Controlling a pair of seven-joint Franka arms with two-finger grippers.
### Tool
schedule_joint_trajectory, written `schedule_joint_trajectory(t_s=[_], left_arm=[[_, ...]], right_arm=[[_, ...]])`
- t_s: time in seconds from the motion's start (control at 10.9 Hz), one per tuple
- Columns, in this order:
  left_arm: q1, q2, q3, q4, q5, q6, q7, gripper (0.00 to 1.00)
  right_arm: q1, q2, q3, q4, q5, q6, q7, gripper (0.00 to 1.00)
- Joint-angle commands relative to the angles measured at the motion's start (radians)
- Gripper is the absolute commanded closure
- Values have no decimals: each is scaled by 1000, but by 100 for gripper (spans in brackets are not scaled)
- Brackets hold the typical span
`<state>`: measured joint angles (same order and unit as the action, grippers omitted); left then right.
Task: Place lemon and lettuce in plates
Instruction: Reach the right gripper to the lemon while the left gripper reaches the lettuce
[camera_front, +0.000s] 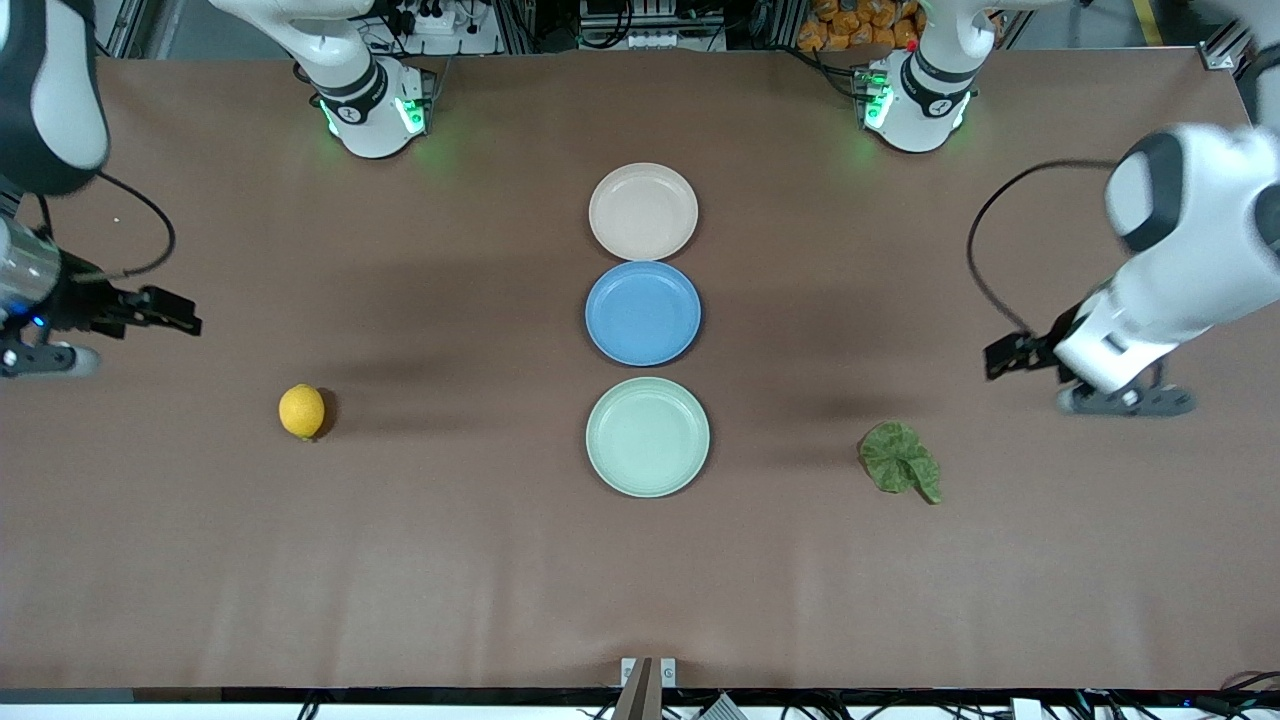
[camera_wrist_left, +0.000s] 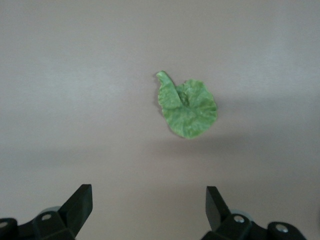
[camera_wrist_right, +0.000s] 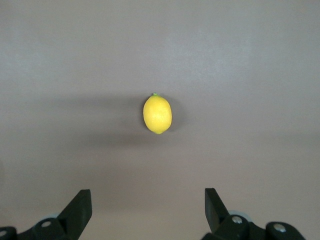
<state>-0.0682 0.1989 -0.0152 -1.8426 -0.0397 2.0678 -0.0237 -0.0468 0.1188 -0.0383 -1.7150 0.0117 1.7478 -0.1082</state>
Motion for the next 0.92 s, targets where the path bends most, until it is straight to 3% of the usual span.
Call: schedule_joint_trajectory(t_s=[0.0,0.18,0.55,0.83], left_arm=[[-27,172,3,19,-6,164,-8,0],[-33,253,3,20,-6,276,-8,0],[-47,358,3,34,-6,435,-7,0],[-65,424,3,48,-12,512,-7,2]], right_arm=[[-13,97,9,9,-28,45,-16,0],[-15,114,9,-56,-29,143,-19,0],[-31,119,9,-292,-29,497,-51,0],[-30,191,11,-313,-26,562,-51,0]])
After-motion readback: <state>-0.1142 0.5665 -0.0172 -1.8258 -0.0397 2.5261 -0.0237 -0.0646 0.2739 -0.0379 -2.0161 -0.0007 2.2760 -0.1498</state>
